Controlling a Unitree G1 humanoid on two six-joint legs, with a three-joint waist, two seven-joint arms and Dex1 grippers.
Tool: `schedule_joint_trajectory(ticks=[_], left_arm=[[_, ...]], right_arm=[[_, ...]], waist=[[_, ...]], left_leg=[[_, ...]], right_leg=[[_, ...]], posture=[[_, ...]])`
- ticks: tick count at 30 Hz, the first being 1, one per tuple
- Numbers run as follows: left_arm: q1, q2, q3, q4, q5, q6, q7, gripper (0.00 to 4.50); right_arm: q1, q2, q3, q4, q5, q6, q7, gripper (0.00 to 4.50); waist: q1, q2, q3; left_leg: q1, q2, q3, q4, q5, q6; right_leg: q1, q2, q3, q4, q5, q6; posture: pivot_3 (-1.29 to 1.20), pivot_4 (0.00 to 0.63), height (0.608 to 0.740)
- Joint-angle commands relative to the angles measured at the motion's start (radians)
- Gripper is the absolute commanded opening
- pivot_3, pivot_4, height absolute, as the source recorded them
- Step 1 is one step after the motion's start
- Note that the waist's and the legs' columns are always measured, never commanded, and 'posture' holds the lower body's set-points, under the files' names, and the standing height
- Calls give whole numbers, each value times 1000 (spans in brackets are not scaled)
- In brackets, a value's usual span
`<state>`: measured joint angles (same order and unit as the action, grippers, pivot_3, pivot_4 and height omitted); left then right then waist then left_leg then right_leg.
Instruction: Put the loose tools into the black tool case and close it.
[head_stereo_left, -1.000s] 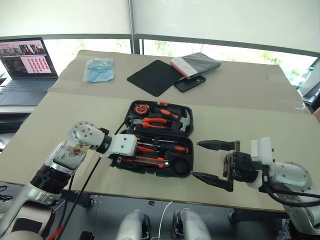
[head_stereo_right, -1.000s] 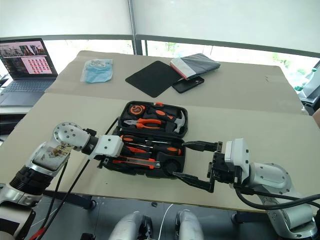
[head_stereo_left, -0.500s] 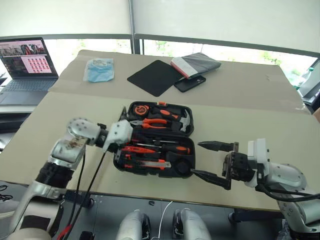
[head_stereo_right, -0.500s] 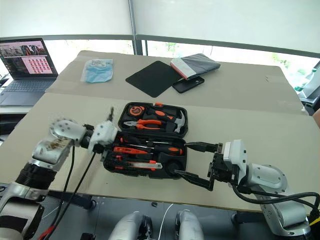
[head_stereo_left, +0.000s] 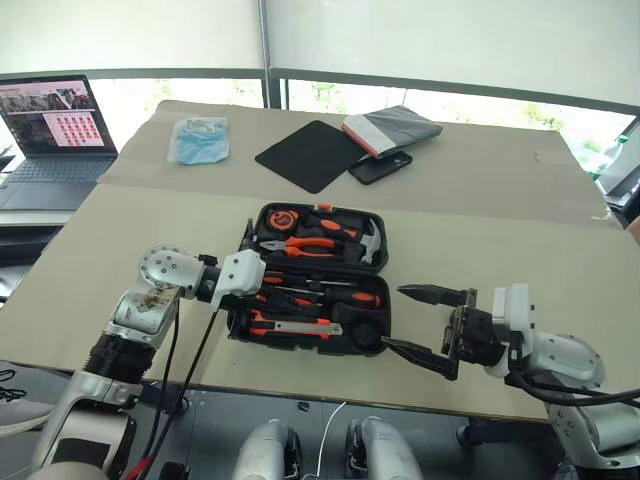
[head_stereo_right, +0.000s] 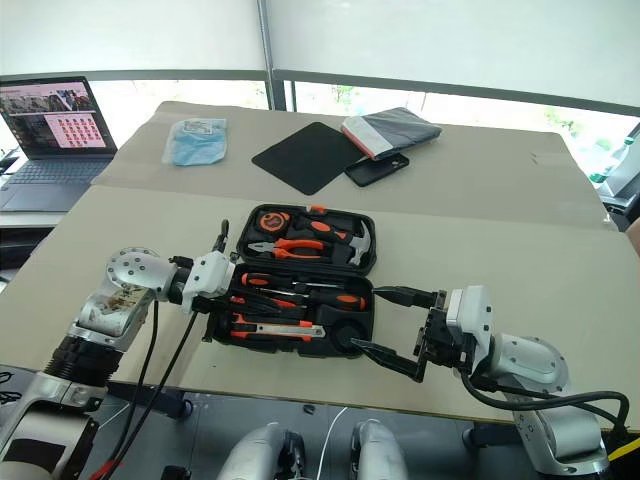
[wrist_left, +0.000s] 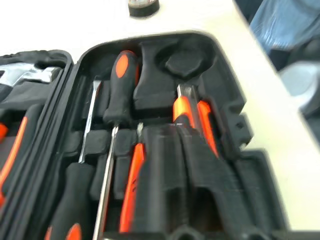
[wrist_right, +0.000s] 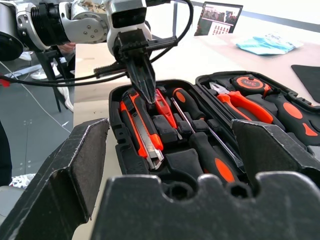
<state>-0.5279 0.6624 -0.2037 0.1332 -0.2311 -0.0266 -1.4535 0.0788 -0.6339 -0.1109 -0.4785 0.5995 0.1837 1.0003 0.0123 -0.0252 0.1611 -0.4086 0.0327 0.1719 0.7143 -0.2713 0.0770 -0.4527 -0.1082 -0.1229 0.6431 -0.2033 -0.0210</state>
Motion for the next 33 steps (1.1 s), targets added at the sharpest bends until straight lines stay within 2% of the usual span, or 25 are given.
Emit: schedule_joint_trajectory(ticks=[1, 11, 16, 18, 23, 26, 28, 32, 33], left_arm=[[30, 0, -12, -18, 14, -36, 8, 44], [57, -4, -45, 14, 79, 22, 74, 44], [101, 8, -95, 26, 115, 90, 86, 44], [120, 3, -104, 30, 116, 69, 91, 44], [137, -9, -69, 25, 76, 62, 115, 44], [136, -15, -26, 27, 26, 19, 98, 44], [128, -31, 24, -7, -59, 56, 89, 44], [103, -11, 139, -61, -227, 171, 65, 44], [105, 3, 163, -69, -254, 197, 58, 282]], right_arm=[[3, 7, -14, -9, -1, -27, -1, 4500], [-5, 16, -7, 4, -7, -31, -2, 4500], [1, 25, -7, 10, -16, -37, -4, 4500], [11, 26, -11, 7, -16, -38, -3, 4500], [53, 7, -58, 4, -11, -44, 7, 4500], [85, 13, -104, 0, -8, -58, -11, 4500], [138, 19, -160, -19, 7, -68, -19, 4500], [349, 16, -357, 4, 19, -130, 42, 4500], [396, 23, -400, 27, 18, -153, 58, 4500]], waist=[[-1, 0, 0], [0, 0, 0], [1, 2, -1], [0, 6, -4], [0, 14, -8], [0, 14, -9], [0, 14, -9], [9, 14, -8], [11, 14, -8]], left_leg=[[0, 0, 0, 0, 0, 0], [2, 0, 0, 0, 0, 0], [6, 0, -2, 0, -1, 1], [11, 1, -2, -2, -6, 8], [12, 1, -2, -3, -9, 3], [12, 0, -2, -3, -9, 5], [12, 0, -2, -3, -9, 4], [8, 1, -2, -3, -3, 2], [8, 0, -3, -3, -2, 2]], right_leg=[[0, 0, 0, 0, 0, 0], [1, -1, 0, 0, 0, 0], [8, -2, -1, -1, 0, 0], [13, -2, -1, -4, -1, 0], [13, -3, -1, -4, -1, 1], [14, -3, -1, -4, -1, 1], [13, -3, -1, -4, -1, 1], [11, -3, -2, -4, -2, 2], [11, -3, -3, -4, -2, 2]], posture=[[0, 150, 740], [0, 150, 740], [0, 150, 740], [0, 150, 740], [0, 150, 740], [0, 150, 740], [0, 150, 740], [0, 150, 740], [0, 150, 740]])
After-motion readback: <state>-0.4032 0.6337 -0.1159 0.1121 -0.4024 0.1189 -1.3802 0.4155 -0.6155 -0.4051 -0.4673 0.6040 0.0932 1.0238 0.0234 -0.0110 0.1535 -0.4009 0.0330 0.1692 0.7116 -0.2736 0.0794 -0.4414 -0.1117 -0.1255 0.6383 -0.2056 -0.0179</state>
